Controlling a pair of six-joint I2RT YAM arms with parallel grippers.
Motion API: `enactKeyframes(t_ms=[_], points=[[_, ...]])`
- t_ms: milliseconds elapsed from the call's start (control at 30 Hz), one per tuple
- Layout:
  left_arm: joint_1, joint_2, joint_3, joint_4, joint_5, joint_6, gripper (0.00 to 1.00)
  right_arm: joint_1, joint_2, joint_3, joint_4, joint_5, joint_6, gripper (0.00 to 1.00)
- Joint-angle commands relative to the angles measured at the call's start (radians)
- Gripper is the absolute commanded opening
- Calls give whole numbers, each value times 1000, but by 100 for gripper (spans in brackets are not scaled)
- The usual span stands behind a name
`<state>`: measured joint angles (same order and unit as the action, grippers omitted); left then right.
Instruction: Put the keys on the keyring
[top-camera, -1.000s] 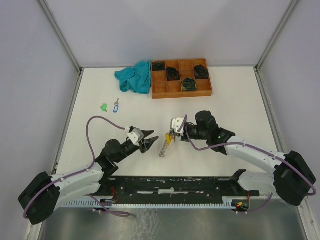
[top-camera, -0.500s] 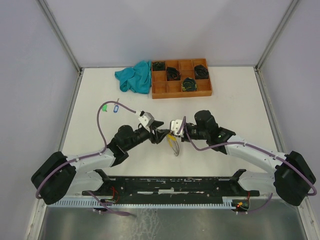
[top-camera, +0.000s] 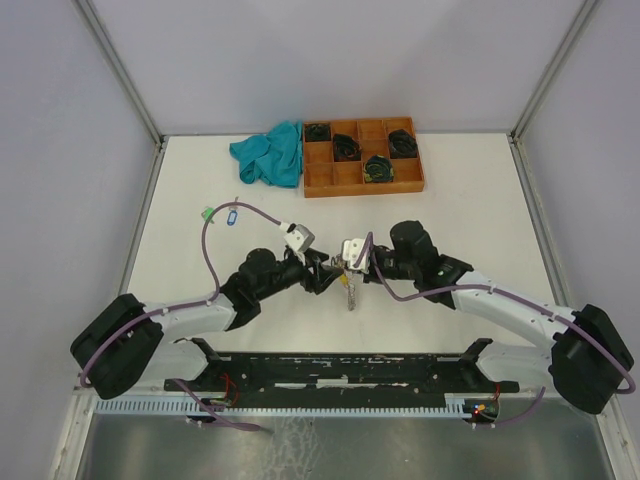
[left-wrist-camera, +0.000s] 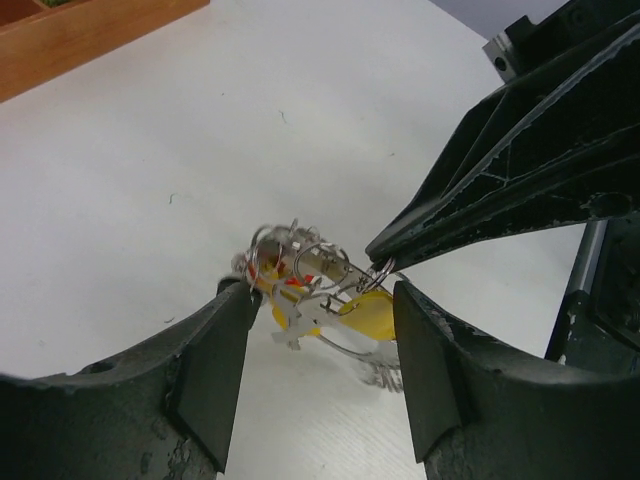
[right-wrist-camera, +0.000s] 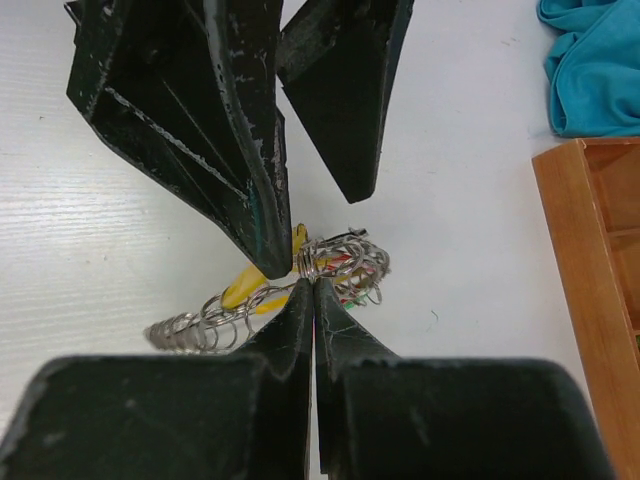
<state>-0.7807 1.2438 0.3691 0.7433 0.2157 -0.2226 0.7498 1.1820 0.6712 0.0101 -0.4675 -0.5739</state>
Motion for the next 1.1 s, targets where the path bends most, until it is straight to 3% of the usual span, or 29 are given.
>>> enactKeyframes(t_ms=[0, 133, 267, 400, 533, 733, 1067], points=[[2, -3, -13, -72, -103, -43, 65, -2, -52, 36, 74, 3, 7, 1], [11, -23, -46, -96, -200, -76, 62, -4, -61, 35, 72, 3, 8, 1], [66, -76, -96, -60, -198, -127, 57, -13, -79, 14, 95, -1, 21, 1], [98, -107, -96, -27, -102, -108, 56, -19, -73, 12, 98, -11, 24, 1], [98, -154, -137, 120, 46, -50, 59, -21, -63, 13, 92, -16, 22, 1], [98, -222, -178, 230, 137, 66, 59, -21, -59, 12, 94, -44, 25, 1], [98, -75, -137, 407, 330, 211, 44, -21, -47, 10, 117, -70, 52, 1]])
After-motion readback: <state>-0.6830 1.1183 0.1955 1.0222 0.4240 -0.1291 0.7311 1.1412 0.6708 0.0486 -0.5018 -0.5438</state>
